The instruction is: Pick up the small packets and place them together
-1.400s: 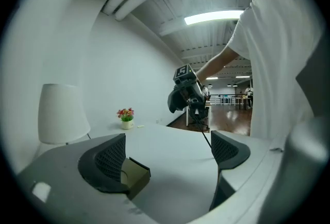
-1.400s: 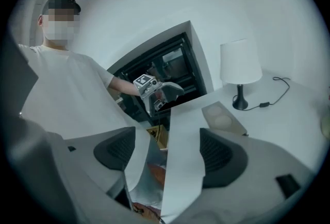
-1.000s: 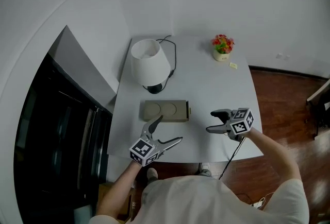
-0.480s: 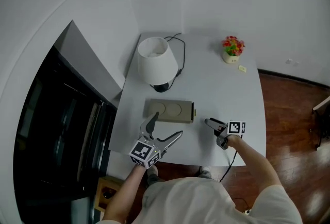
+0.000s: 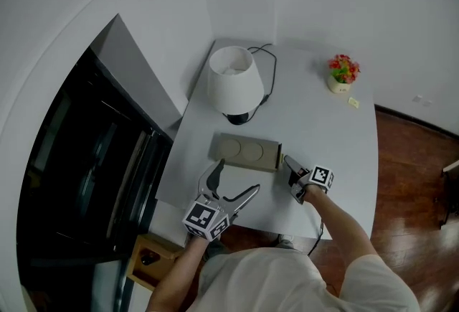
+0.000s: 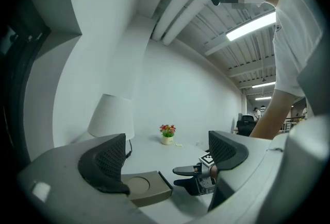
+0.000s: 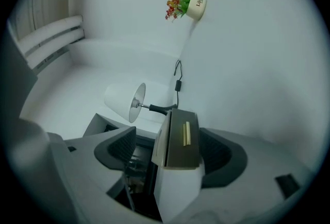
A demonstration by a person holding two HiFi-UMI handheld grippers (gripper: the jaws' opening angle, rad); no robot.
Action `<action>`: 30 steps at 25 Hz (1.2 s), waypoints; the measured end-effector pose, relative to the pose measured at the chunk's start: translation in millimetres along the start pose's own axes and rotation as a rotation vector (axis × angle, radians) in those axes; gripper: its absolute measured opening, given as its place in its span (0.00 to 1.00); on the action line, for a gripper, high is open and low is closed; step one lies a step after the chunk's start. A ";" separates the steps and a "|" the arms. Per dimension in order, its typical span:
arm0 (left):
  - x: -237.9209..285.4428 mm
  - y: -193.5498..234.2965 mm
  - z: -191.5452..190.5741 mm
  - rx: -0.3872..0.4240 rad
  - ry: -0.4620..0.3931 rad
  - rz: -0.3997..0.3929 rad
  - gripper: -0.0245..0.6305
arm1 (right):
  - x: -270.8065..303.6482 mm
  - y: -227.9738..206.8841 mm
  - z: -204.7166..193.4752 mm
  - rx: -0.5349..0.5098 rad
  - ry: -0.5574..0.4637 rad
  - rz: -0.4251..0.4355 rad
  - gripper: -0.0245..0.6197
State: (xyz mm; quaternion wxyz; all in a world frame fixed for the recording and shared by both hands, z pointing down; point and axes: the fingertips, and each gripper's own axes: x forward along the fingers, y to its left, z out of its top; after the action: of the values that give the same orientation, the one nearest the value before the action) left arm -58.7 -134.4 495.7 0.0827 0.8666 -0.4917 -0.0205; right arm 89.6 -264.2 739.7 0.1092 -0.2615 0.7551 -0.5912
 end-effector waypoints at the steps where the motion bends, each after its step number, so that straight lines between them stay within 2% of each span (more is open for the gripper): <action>1: -1.5 -0.8 0.2 -0.010 0.001 0.008 0.78 | 4.3 -2.2 1.3 0.011 -0.010 0.000 0.63; 5: -5.6 -8.7 1.9 -0.022 -0.005 0.018 0.78 | 19.9 -6.9 3.4 0.049 -0.046 -0.004 0.63; 13: -11.0 -14.5 -4.7 -0.034 0.003 0.042 0.78 | 40.8 -11.5 -7.1 0.040 -0.022 -0.020 0.62; 16: -12.7 -12.6 -7.6 -0.041 0.003 0.054 0.78 | 38.0 -22.1 -7.6 0.038 -0.011 -0.072 0.44; 18: -12.9 -11.4 -8.0 -0.047 0.000 0.059 0.78 | 36.6 -22.9 -7.9 0.006 0.007 -0.085 0.38; 21: -12.0 -9.9 -8.0 -0.061 -0.008 0.067 0.78 | 37.3 -18.8 -7.3 -0.033 0.033 -0.089 0.34; 24: -8.6 -10.6 -8.7 -0.069 -0.011 0.062 0.78 | 35.3 -17.6 -6.5 -0.030 0.043 -0.097 0.30; 30: 2.8 -17.8 -12.8 -0.071 -0.011 0.034 0.78 | -12.4 -36.7 16.3 -0.011 -0.011 -0.147 0.30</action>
State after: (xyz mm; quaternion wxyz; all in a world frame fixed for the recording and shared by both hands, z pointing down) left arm -40.7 -126.3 505.6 0.1108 0.8544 -0.5060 -0.0414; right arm 117.5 -277.4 768.3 0.0683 -0.3198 0.7365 -0.5922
